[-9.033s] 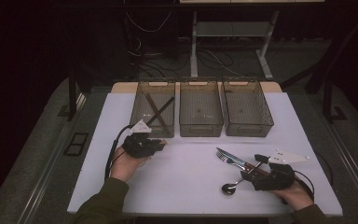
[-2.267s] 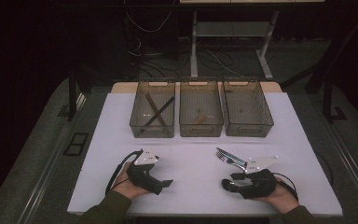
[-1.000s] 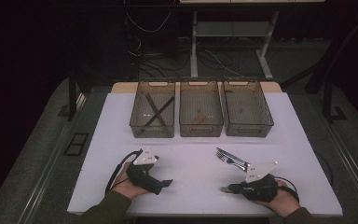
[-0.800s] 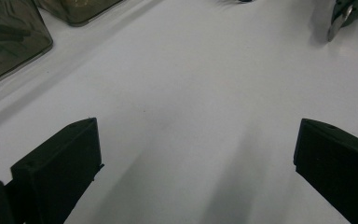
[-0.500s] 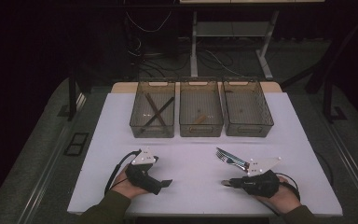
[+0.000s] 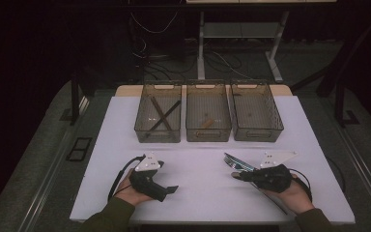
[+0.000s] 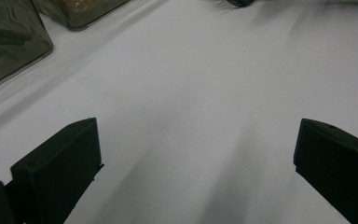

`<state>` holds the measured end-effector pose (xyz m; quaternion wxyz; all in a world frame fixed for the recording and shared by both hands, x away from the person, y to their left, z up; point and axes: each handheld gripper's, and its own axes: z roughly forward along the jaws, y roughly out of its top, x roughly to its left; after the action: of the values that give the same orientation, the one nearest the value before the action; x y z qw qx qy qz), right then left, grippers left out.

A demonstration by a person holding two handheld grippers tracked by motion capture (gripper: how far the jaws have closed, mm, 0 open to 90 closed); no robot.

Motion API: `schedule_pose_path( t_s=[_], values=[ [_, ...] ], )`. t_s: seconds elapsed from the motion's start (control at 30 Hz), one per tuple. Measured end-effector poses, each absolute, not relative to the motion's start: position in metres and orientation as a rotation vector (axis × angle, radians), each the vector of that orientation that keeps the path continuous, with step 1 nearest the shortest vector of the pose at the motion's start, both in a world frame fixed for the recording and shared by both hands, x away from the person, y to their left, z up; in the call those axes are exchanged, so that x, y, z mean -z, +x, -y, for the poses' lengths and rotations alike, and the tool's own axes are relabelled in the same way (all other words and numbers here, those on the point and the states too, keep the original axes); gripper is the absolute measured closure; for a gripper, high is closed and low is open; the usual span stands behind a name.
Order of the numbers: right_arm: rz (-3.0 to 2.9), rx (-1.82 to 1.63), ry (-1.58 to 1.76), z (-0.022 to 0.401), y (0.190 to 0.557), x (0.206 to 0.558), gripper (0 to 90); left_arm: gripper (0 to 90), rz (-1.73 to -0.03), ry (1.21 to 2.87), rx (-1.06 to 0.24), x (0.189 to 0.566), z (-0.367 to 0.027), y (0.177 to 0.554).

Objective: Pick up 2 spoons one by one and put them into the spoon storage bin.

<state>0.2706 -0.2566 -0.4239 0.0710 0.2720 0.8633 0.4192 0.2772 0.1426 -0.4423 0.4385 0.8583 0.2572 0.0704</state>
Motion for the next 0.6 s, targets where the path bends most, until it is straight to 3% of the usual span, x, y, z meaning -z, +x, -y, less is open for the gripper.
schedule_pose_path(
  t_s=[0.6],
  values=[
    [-2.415,-1.379,0.946,0.265,0.293,0.396,87.6,0.4,-0.645,2.124,-0.174,0.444,-0.139,0.276]
  ],
)
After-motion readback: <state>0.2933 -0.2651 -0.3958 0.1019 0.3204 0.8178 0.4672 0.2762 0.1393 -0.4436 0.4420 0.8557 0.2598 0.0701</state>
